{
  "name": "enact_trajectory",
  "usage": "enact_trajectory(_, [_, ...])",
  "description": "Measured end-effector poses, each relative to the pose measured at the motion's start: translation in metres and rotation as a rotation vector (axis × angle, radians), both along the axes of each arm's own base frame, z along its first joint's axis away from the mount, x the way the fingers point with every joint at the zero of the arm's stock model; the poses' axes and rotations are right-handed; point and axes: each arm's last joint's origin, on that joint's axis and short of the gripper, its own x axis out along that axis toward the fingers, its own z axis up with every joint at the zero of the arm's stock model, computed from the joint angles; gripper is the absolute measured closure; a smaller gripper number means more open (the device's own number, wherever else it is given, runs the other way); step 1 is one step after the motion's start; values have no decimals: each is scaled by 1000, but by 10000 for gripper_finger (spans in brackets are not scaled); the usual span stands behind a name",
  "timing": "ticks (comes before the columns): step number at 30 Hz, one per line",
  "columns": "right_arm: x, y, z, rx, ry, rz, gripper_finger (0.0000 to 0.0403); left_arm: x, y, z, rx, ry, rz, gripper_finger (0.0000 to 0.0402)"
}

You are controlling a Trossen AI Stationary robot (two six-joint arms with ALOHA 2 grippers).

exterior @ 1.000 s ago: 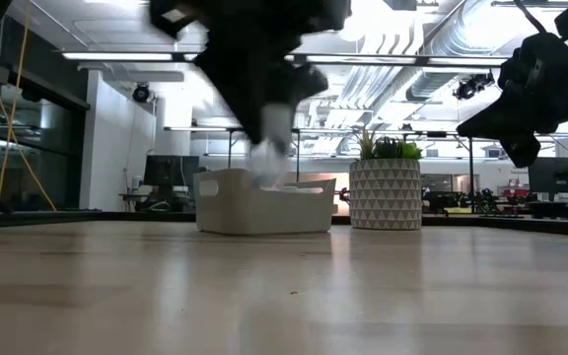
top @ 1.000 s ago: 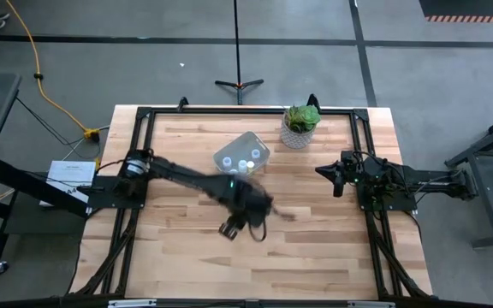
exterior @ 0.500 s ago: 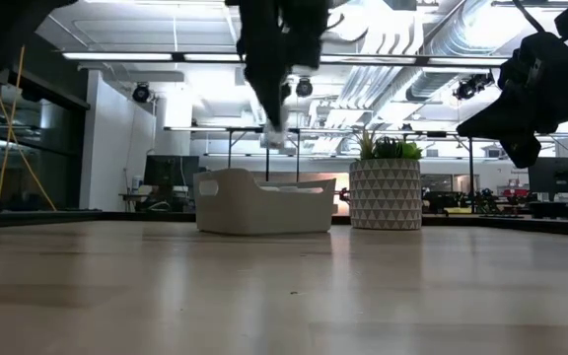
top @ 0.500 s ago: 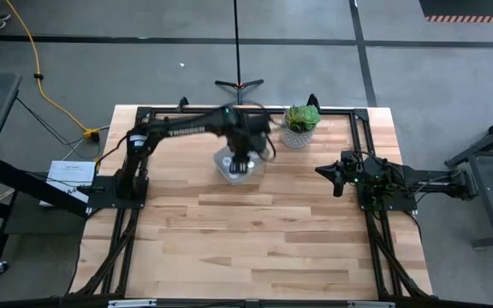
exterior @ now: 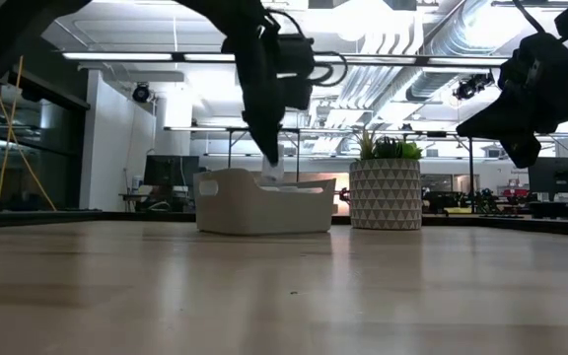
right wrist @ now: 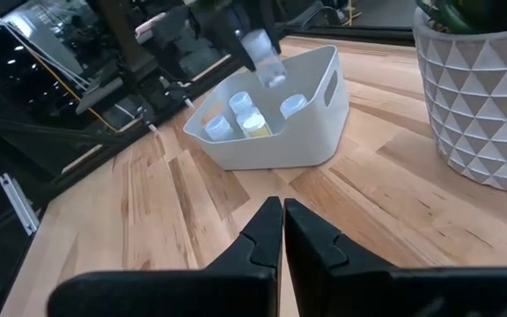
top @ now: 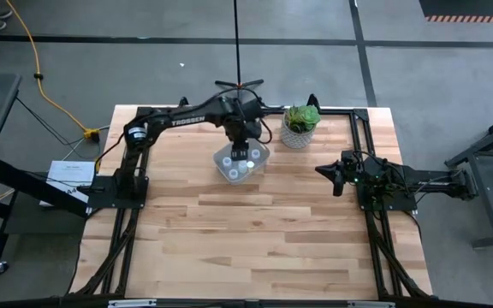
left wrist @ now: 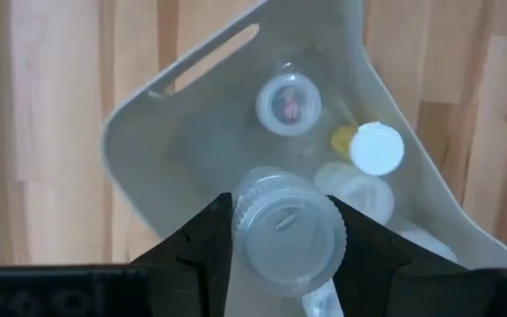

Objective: Pick and place pill bottles into a basket
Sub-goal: Put the transparent medicine bottle into the white bin, then return to Home Position

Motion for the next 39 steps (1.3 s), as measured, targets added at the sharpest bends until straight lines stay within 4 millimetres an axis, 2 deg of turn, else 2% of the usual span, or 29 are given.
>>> enact_trajectory(16, [0,0,0,-12,3,-8,396,-1,0,-53,15,-33,33,211])
enact_trajectory(25, [0,0,0,-12,3,-7,396,-1,0,-59,18,-38,36,124])
enact_trajectory(28, [0,0,0,-12,3,-7,396,-1,1,-50,27,-22,59,107])
enact_trajectory(31, [0,0,0,-12,3,-8,396,0,0,-27,14,-52,53,115])
enact_trajectory(33, [0,0,0,-14,4,-7,396,-2,-2,-5,-25,-138,48,135])
enact_trajectory(36, [0,0,0,-35,9,-1,396,-5,-9,34,-139,-376,29,177])
enact_trajectory(39, [0,0,0,-36,8,2,396,-12,-25,60,-179,-587,-24,229])
